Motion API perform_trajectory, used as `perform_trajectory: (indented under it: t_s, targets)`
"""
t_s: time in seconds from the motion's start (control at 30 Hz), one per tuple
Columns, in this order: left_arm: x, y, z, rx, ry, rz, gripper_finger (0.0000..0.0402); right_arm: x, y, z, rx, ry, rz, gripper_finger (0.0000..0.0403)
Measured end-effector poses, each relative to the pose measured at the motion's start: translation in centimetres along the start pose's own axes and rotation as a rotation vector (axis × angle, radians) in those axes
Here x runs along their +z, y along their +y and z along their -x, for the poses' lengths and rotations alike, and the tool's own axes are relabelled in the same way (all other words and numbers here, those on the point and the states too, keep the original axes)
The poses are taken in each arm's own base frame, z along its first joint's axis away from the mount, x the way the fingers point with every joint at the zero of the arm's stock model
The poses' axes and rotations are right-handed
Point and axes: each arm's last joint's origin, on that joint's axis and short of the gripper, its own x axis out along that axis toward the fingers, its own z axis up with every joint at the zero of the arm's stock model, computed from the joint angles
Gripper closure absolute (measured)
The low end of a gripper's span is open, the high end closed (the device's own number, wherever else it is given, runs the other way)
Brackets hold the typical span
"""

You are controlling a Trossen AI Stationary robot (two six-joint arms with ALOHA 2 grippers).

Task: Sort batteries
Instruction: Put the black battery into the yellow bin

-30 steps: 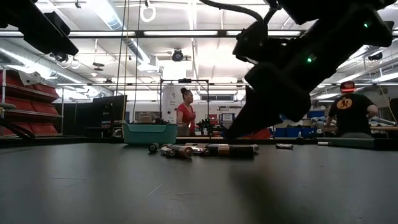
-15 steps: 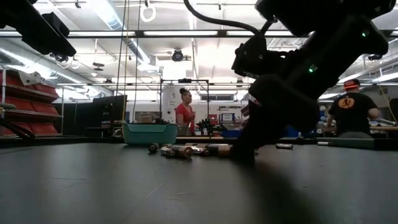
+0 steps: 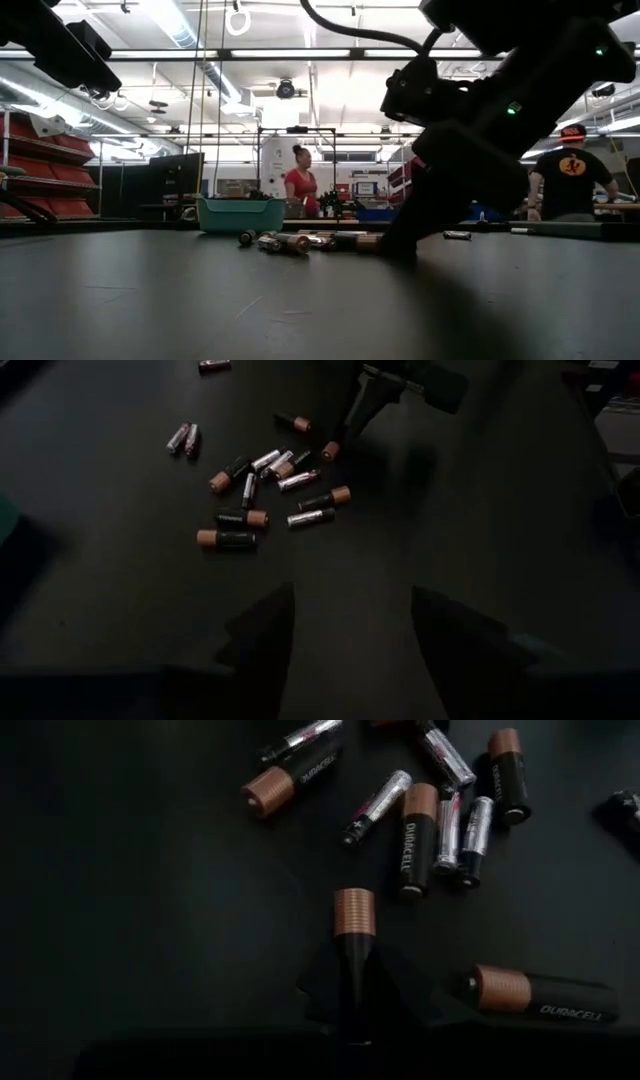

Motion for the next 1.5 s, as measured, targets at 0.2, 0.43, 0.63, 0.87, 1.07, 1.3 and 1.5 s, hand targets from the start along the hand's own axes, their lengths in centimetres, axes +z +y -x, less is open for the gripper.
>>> perform_trajectory:
  t_s: [0.2,0.43,0.63,0.87,1.07,1.3,1.5]
  targets:
    - [0.3,-0.2,0.0,-0.003,-0.033,0.029,0.0184,1.6,0.4,0.9,0.018,-0.099,0.024,0.0376]
    - [-0.1,-1.6,-1.9,0.043,-0.072,-0.023,0.0183,4.5,0.9,2.1,-0.031,-0.208,0.104,0.0376]
    - [0.0,-2.3,-3.2,0.075,-0.110,-0.076,0.0183,8.5,0.6,3.6,-0.064,-0.292,0.194,0.0376]
    - [2.7,-1.4,-2.1,0.081,-0.262,-0.081,0.0184,14.6,-0.4,7.8,-0.057,-0.451,0.269,0.0376]
    - [5.0,-1.0,-1.8,0.066,-0.395,-0.095,0.0184,17.1,-0.6,9.0,0.000,-0.554,0.303,0.0376]
    - [6.4,-0.4,-2.1,-0.005,-0.457,0.018,0.0184,16.5,0.4,9.1,0.034,-0.568,0.369,0.0376]
    - [7.0,0.5,-3.1,-0.043,-0.445,0.085,0.0184,16.0,1.2,8.6,0.015,-0.565,0.402,0.0376]
